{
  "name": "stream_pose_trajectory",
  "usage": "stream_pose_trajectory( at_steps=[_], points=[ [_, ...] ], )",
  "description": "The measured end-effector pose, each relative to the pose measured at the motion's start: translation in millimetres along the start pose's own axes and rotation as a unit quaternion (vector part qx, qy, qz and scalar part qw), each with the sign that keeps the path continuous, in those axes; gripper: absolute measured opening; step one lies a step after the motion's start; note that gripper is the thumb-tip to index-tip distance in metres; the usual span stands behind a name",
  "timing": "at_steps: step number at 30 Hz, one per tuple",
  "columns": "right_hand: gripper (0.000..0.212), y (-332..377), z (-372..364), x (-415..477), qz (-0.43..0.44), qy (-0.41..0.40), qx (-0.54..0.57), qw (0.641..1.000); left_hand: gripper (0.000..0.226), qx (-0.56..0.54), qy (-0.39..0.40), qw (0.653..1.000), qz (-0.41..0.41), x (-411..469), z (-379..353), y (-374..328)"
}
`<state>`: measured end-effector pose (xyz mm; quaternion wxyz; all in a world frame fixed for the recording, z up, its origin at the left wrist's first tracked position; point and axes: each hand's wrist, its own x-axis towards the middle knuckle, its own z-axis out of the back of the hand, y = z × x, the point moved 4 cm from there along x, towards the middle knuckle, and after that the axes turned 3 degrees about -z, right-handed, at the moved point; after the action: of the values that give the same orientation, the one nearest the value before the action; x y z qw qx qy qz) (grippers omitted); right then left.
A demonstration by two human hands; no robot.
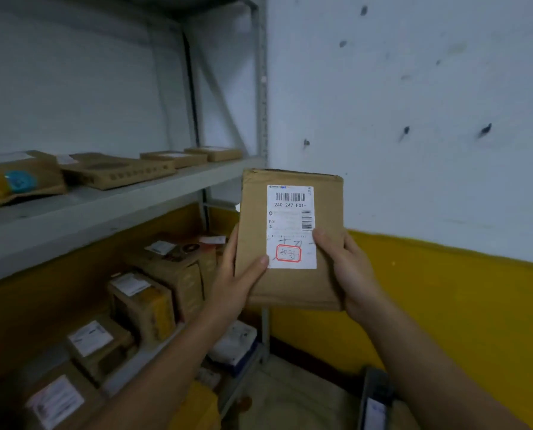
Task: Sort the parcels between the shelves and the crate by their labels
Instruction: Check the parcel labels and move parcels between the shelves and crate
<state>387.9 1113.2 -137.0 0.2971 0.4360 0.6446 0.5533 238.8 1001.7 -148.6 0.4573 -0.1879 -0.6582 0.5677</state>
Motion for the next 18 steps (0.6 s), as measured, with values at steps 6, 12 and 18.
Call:
stream_pose_trajectory(
  at_steps=[6,12,18],
  points=[
    [0.031,-59.5,115.4,11.6,-0.068,-0.100,0.012,0.993,0.075,-0.013,0.091,0.993,0.080,5.4,-111.7,77.1],
    [0.032,-111.6,185.2,25.8,-0.117,-0.173,0.005,0.978,0.088,-0.025,0.157,0.976,0.149,13.8,-178.2,150.8],
    [0.032,-167.0,249.8,62.9,-0.172,-0.254,0.000,0.952,0.077,-0.042,0.230,0.947,0.221,41.9,-252.6,232.7]
  ],
)
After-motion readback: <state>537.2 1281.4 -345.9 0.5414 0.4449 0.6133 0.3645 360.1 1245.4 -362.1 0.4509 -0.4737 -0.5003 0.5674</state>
